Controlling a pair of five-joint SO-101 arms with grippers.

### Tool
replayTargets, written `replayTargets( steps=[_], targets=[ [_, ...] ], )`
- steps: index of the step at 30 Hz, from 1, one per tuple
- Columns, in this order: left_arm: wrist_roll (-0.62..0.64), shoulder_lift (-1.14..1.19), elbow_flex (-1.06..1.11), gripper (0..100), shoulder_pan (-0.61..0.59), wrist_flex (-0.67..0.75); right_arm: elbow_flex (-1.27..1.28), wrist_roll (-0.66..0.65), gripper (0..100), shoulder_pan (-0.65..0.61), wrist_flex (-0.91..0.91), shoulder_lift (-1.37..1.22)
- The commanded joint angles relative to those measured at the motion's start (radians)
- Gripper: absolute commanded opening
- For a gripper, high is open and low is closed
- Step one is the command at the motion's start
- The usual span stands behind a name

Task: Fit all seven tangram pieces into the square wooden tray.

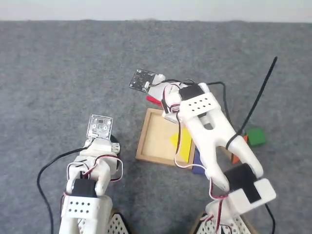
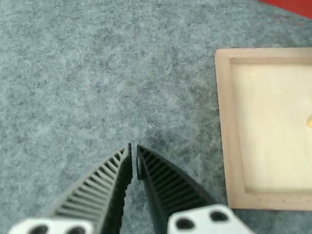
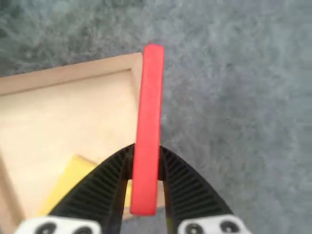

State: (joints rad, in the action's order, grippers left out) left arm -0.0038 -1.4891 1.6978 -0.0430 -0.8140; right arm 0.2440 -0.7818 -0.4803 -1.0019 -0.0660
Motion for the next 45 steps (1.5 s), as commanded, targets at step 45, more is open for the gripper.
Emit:
replayTargets(
  steps=[45],
  targets=[
    [0.005, -0.012, -0.008, 2, -0.005, -0.002, 0.077, -0.091, 12.3, -0.067, -0.114, -0.019]
  ],
)
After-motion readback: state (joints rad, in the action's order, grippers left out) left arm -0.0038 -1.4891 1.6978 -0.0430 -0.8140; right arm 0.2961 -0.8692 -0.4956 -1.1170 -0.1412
